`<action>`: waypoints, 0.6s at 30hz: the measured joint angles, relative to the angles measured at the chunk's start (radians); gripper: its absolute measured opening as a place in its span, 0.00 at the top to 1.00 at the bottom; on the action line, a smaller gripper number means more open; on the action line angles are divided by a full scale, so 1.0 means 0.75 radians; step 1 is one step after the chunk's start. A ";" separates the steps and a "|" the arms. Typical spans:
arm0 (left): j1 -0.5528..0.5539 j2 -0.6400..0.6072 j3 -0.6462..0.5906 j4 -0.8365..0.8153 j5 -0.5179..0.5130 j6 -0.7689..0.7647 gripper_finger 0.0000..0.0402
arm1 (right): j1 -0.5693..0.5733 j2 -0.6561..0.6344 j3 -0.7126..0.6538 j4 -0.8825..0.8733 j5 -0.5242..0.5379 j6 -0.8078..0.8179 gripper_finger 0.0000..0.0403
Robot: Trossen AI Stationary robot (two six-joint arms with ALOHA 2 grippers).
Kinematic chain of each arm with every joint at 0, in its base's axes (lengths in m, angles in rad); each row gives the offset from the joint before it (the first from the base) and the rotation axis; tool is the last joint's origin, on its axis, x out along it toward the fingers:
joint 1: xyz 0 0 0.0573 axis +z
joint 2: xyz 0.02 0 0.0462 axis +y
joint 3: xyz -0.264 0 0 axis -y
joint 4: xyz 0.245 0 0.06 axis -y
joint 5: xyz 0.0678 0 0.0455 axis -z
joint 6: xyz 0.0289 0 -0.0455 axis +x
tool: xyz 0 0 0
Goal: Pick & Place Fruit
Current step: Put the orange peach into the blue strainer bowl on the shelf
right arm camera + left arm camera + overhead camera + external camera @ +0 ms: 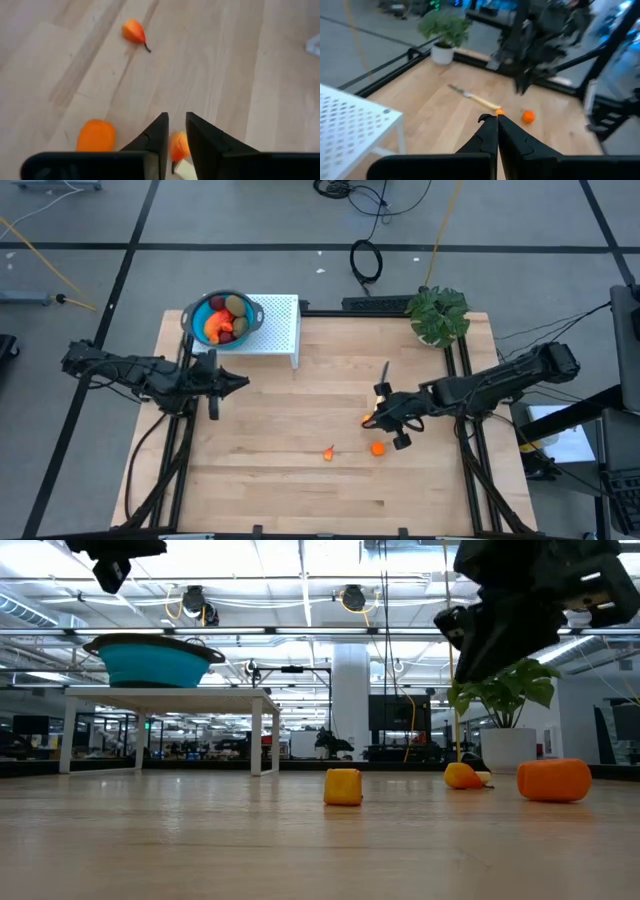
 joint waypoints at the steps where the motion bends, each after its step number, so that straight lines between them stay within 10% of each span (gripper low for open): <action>1: 0.000 -0.025 -0.011 0.008 0.013 0.002 0.98 | 0.000 0.013 0.000 -0.001 0.000 0.001 0.83; 18: 0.000 -0.357 -0.156 -0.049 0.076 0.111 0.98 | -0.090 0.305 0.000 0.009 0.000 0.134 0.50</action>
